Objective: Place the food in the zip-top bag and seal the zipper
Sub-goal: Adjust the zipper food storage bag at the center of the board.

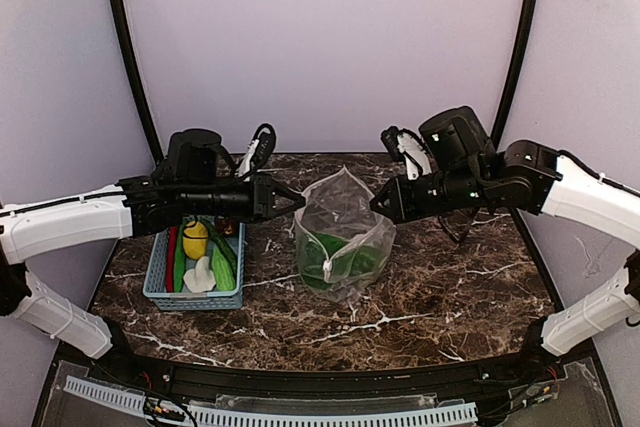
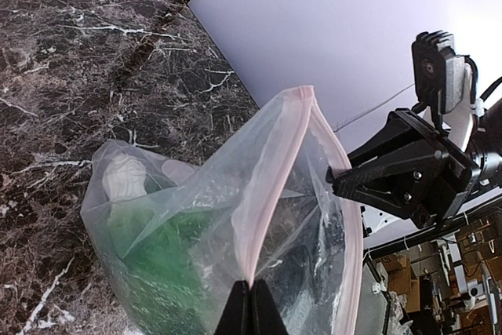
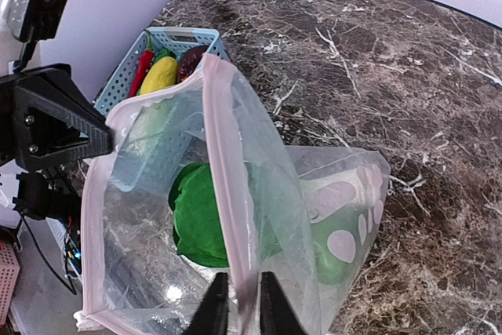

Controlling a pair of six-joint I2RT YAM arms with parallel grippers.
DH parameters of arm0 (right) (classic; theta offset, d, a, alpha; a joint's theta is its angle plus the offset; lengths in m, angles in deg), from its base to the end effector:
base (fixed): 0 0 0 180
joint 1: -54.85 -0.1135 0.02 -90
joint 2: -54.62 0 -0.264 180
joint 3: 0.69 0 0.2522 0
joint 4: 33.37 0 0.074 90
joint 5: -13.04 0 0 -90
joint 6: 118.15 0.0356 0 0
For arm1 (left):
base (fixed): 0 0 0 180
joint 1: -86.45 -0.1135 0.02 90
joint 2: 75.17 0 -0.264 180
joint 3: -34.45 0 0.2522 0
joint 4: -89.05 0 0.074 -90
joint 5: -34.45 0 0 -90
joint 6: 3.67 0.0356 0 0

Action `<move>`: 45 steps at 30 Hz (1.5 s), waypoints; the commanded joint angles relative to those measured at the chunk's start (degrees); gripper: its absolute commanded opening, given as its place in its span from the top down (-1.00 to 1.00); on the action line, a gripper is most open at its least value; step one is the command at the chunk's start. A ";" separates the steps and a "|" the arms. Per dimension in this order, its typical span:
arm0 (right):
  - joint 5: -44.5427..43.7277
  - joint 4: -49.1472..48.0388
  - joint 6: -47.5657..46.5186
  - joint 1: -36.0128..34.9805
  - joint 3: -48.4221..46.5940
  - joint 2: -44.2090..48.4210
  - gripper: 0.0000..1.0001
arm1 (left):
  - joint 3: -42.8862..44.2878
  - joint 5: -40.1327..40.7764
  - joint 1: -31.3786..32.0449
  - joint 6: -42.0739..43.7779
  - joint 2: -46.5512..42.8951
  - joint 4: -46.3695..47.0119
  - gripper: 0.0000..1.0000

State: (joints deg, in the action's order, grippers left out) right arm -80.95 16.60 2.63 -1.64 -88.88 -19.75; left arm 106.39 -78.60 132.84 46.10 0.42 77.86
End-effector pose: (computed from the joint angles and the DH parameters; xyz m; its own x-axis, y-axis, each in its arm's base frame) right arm 0.1579 0.2339 0.3634 -0.6896 -0.1168 -0.7147 -0.5213 0.7651 0.3780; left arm 0.2032 -0.2335 0.3258 -0.7338 -0.0913 -0.6732 0.5939 0.3951 -0.7009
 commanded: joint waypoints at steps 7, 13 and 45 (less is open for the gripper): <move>-0.71 -1.84 0.50 -0.59 0.49 3.57 1.00 | 3.19 7.97 -0.17 3.07 -3.02 -10.98 0.85; -0.01 -4.30 1.25 -0.64 2.80 4.38 1.00 | 1.29 14.64 -0.16 5.50 -6.51 -22.57 -0.19; 1.16 -6.50 0.61 -0.63 2.77 3.66 1.00 | -8.77 28.00 -25.21 13.28 3.43 -29.17 -0.97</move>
State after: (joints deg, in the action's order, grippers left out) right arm -79.92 12.49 3.44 -1.79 -85.78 -16.23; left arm 98.60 -52.00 108.40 57.42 2.30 46.47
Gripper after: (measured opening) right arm 0.006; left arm 0.987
